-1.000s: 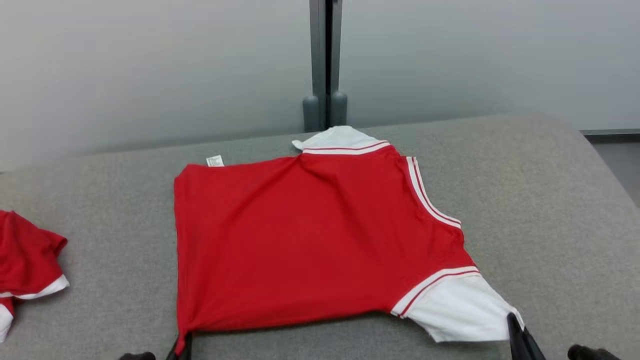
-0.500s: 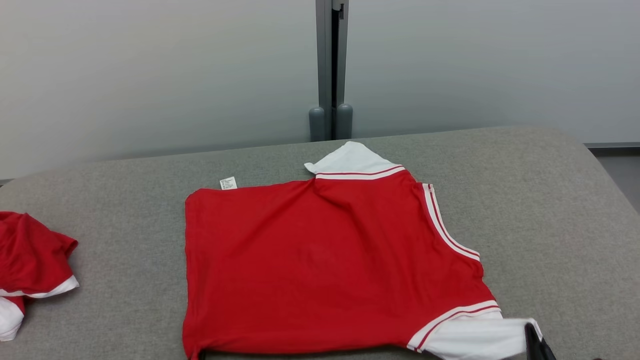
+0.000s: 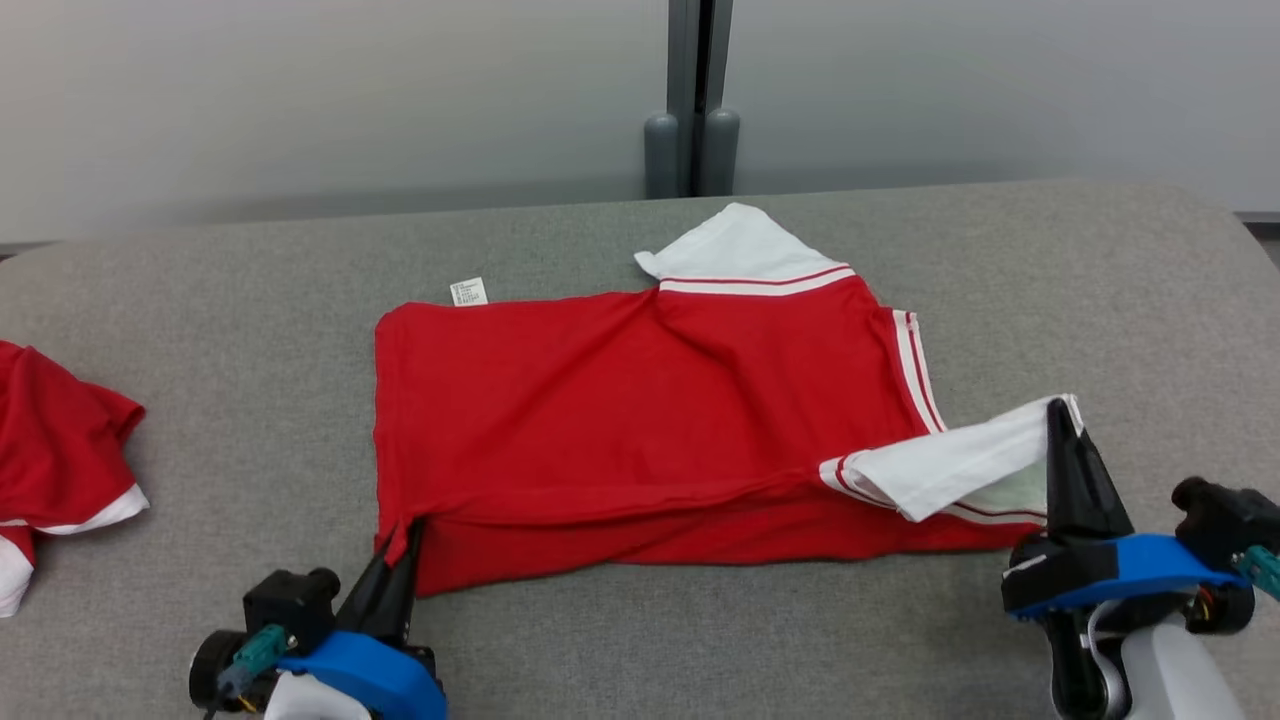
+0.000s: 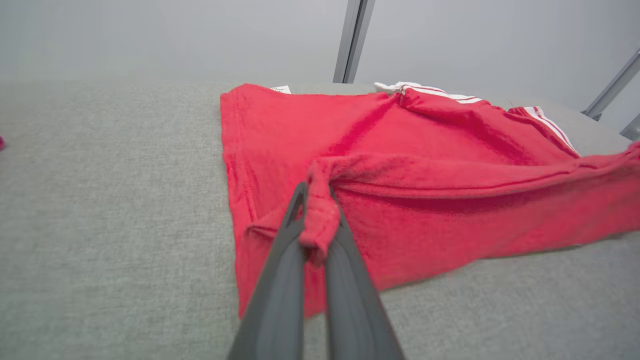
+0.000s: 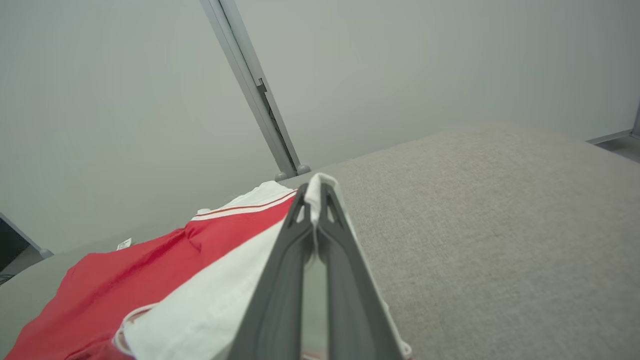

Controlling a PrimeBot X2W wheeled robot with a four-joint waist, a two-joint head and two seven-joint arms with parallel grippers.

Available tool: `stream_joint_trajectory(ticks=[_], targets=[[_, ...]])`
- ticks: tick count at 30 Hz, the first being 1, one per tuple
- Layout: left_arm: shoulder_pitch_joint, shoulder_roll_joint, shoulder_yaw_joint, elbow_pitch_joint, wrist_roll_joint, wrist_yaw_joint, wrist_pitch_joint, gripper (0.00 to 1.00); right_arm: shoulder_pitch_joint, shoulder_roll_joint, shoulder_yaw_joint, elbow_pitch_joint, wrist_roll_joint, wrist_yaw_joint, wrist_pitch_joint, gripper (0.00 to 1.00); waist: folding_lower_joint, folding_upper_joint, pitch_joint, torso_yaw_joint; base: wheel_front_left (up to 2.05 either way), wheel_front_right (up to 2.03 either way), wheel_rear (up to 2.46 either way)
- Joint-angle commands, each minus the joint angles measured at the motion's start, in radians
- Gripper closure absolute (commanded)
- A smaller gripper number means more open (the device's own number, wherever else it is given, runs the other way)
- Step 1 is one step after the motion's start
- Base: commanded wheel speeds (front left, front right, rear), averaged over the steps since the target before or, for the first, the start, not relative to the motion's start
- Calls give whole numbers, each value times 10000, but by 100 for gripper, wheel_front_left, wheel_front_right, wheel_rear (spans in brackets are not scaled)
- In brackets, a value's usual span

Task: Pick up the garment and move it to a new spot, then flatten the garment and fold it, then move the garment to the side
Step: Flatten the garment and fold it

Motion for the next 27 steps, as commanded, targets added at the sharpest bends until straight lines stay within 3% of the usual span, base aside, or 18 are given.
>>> stream_joint_trajectory(ticks=[1,8,14,15,16,17,18,27], targets=[[-349,134,-111,-26,-94,30,-26,100,-360,-52,-6,152,-105,1,-35,100,-2,-2,359,245,0,0,0],[-1483,723,-744,-28,-639,30,-28,100,-1834,-54,75,867,-597,1,-34,100,-2,-2,1224,404,0,0,0],[-1971,900,-1124,154,-867,30,-28,100,-2290,-54,-70,1379,-884,1,-34,100,-2,-2,1520,382,0,0,0],[-2035,911,-1165,227,-938,30,-26,89,-2351,-52,-97,1465,-918,1,-37,100,-2,-2,1553,370,0,0,0],[-2101,912,-1149,261,-991,30,-28,39,-2409,-58,-170,1561,-956,1,-35,68,-2,-2,1573,360,0,0,0],[-2191,895,-999,256,-1025,30,-28,7,-2468,-60,-294,1582,-967,1,-35,30,-2,-2,1584,353,0,0,0],[-2213,869,-876,251,-1002,30,-28,0,-2505,-63,-416,1526,-1005,1,-35,0,-2,-2,1586,348,0,0,0],[-1287,489,-438,489,-1213,29,-26,0,-1555,-51,-876,690,-1060,1,-35,0,-2,-2,1439,310,0,0,0]])
